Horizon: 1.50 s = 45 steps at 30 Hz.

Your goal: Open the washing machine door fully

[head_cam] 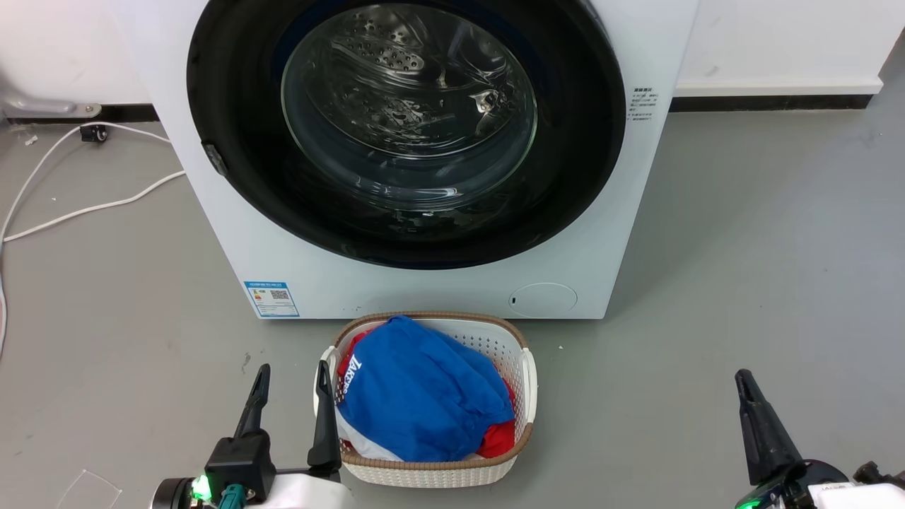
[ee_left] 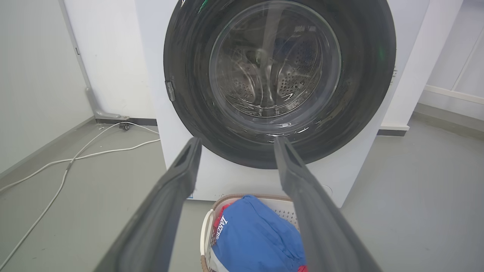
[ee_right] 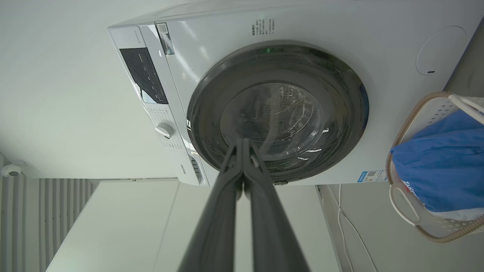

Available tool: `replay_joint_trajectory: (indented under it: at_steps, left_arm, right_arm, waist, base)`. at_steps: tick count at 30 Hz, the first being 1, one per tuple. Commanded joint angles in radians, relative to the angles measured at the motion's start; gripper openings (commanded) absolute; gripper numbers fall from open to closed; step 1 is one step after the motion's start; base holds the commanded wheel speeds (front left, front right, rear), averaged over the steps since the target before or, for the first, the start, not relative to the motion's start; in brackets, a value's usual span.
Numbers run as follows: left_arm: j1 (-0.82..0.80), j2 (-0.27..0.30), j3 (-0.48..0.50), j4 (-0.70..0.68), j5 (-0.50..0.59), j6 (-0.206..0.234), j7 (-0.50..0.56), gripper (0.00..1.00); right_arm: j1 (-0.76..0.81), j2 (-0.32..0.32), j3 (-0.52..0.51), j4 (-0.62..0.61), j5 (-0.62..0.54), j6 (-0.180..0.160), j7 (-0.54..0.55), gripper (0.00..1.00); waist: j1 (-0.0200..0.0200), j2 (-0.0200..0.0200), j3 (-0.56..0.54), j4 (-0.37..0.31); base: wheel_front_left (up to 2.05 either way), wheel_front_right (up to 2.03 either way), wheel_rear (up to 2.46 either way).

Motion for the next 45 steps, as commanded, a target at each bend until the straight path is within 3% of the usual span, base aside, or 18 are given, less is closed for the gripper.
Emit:
replay_joint_trajectory:
  at_steps: [1,7,15,18,24,35,45]
  left_arm:
    - [0.008,-0.001,-0.002,-0.003,0.007,0.0,-0.003,1.0]
    - [-0.007,-0.001,-0.009,-0.007,0.014,0.0,-0.002,1.0]
    - [-0.06,-0.001,-0.013,-0.033,0.033,-0.001,-0.002,1.0]
    - [-0.099,-0.001,-0.027,-0.05,0.037,0.002,-0.002,1.0]
    - [-0.157,-0.001,-0.047,-0.074,0.043,0.013,-0.002,1.0]
    - [-0.287,-0.001,-0.082,-0.119,0.043,0.037,-0.002,1.0]
    - [-0.36,-0.001,-0.1,-0.142,0.051,0.051,-0.002,1.0]
  right_arm:
    - [0.011,0.0,0.003,-0.002,0.003,0.0,-0.002,0.0]
    - [-0.014,0.001,-0.012,0.014,0.009,0.0,0.002,0.0]
    - [-0.171,-0.022,-0.145,0.103,0.003,0.0,0.047,0.0]
    - [-0.303,-0.063,-0.228,0.179,0.023,0.0,0.088,0.0]
    - [-0.511,-0.139,-0.299,0.286,0.017,0.0,0.147,0.0]
    - [-0.874,-0.285,-0.279,0.459,-0.023,0.0,0.284,0.0]
    - [-1.12,-0.348,-0.188,0.551,-0.06,0.0,0.412,0.0]
  waist:
    - [0.0,-0.0001,0.002,0.001]
    - [0.0,-0.0001,0.016,0.008]
    - [0.0,-0.0001,0.094,0.023]
    - [0.0,-0.0001,0.154,0.037]
    - [0.0,-0.0001,0.26,0.05]
    - [0.0,-0.0001,0.467,0.077]
    - [0.0,-0.0001,0.588,0.103]
  base:
    - [0.0,0.0,0.0]
    - [0.0,0.0,0.0]
    - [0.0,0.0,0.0]
    - [0.0,0.0,0.0]
    - [0.0,0.0,0.0]
    - [0.0,0.0,0.0]
    - [0.0,0.0,0.0]
